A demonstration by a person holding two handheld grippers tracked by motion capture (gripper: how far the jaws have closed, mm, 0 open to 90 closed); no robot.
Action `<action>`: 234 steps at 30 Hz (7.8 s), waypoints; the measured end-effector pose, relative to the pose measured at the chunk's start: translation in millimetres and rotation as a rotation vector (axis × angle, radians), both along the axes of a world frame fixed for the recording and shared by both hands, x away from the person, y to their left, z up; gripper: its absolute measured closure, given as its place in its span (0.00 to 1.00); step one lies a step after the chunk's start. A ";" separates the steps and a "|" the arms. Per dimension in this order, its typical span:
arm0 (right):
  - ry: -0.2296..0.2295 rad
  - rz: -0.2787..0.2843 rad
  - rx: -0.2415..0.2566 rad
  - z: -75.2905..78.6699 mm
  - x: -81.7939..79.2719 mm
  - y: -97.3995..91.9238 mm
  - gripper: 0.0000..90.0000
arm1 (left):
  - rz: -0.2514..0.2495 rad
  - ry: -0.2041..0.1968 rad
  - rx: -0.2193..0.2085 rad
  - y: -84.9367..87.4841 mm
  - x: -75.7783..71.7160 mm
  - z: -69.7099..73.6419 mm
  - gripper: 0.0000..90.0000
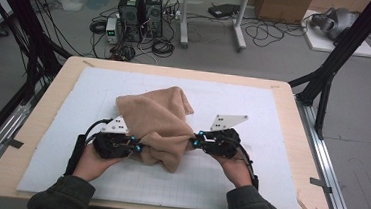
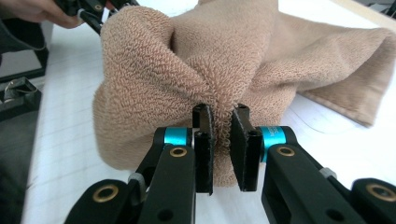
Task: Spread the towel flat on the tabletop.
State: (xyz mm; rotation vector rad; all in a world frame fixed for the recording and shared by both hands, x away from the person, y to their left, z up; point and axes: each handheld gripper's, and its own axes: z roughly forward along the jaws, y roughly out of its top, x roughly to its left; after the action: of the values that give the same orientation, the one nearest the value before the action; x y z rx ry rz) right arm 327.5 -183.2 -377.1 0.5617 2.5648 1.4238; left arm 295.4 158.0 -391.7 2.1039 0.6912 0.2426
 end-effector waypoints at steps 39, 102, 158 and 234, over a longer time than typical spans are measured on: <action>0.063 -0.029 0.042 -0.8 -20.0 -33.5 0.56 | 0.045 -0.019 -0.095 36.0 -23.0 23.7 0.52; 0.098 -0.089 -0.060 -26.9 17.5 0.7 0.65 | 0.134 0.029 -0.067 57.5 1.1 -0.3 0.67; 0.227 -0.198 -0.217 -53.5 52.1 -40.0 0.93 | 0.210 0.143 0.082 31.3 82.5 -36.4 0.93; 0.049 -0.028 -0.093 -9.1 -9.5 -19.0 0.94 | 0.158 -0.101 -0.007 34.9 -11.6 0.8 0.91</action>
State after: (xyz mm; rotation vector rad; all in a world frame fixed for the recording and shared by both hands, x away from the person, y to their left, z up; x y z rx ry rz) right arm 317.9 -202.2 -386.2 0.6239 2.6340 1.2896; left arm 283.8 192.9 -390.9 2.0172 0.7972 0.4307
